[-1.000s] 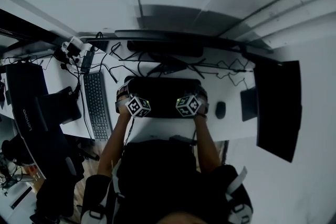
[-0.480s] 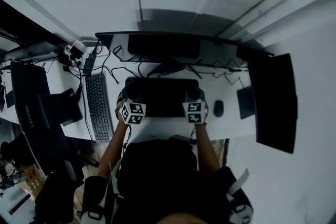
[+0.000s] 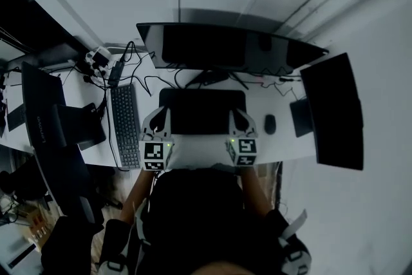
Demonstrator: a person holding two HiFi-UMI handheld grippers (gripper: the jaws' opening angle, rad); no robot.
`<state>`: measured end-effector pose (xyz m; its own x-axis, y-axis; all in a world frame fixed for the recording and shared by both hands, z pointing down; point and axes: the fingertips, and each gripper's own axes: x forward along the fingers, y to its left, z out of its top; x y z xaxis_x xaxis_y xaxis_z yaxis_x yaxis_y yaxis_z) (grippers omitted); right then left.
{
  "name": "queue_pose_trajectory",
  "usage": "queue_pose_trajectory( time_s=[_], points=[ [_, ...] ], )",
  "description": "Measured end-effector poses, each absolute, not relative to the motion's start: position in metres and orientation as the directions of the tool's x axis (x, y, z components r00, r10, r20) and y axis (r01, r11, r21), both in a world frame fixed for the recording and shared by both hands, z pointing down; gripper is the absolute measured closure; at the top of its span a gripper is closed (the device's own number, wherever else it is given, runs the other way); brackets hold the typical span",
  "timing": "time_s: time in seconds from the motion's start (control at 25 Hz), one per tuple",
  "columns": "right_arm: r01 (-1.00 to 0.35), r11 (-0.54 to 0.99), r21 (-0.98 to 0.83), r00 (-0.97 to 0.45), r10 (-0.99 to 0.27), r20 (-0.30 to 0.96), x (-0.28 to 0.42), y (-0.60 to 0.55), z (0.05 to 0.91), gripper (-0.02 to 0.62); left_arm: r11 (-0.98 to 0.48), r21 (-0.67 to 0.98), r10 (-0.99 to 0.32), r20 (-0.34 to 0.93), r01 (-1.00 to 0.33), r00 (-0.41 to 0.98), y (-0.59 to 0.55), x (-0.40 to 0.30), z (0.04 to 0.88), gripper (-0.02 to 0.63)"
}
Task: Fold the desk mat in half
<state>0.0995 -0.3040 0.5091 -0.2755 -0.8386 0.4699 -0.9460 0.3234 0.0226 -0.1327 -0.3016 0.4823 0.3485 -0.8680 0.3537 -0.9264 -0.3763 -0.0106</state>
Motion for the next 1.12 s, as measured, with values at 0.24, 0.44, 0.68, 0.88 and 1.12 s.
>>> queue_pose_trajectory(
  time_s=[0.24, 0.44, 0.68, 0.88, 1.12],
  points=[
    [-0.954, 0.3, -0.008, -0.283, -0.888, 0.364, 0.07, -0.251, 0.459, 0.588, -0.345, 0.037, -0.917, 0.199, -0.938, 0.346, -0.251, -0.143, 0.417, 0.6],
    [-0.956, 0.291, -0.038, -0.287, -0.901, 0.324, 0.068, -0.216, 0.444, 0.588, -0.347, 0.007, -0.927, 0.146, -0.938, 0.344, -0.225, -0.144, 0.393, 0.599],
    [-0.955, 0.293, -0.04, -0.291, -0.91, 0.296, 0.063, -0.204, 0.426, 0.588, -0.377, 0.001, -0.917, 0.138, -0.926, 0.374, -0.218, -0.141, 0.392, 0.598],
    [-0.956, 0.294, -0.018, -0.286, -0.913, 0.29, 0.066, -0.207, 0.419, 0.589, -0.388, -0.009, -0.917, 0.11, -0.922, 0.385, -0.22, -0.136, 0.384, 0.598],
    [-0.952, 0.305, -0.017, -0.297, -0.911, 0.285, 0.067, -0.211, 0.421, 0.589, -0.375, 0.0, -0.921, 0.114, -0.927, 0.372, -0.225, -0.138, 0.385, 0.598]
  ],
)
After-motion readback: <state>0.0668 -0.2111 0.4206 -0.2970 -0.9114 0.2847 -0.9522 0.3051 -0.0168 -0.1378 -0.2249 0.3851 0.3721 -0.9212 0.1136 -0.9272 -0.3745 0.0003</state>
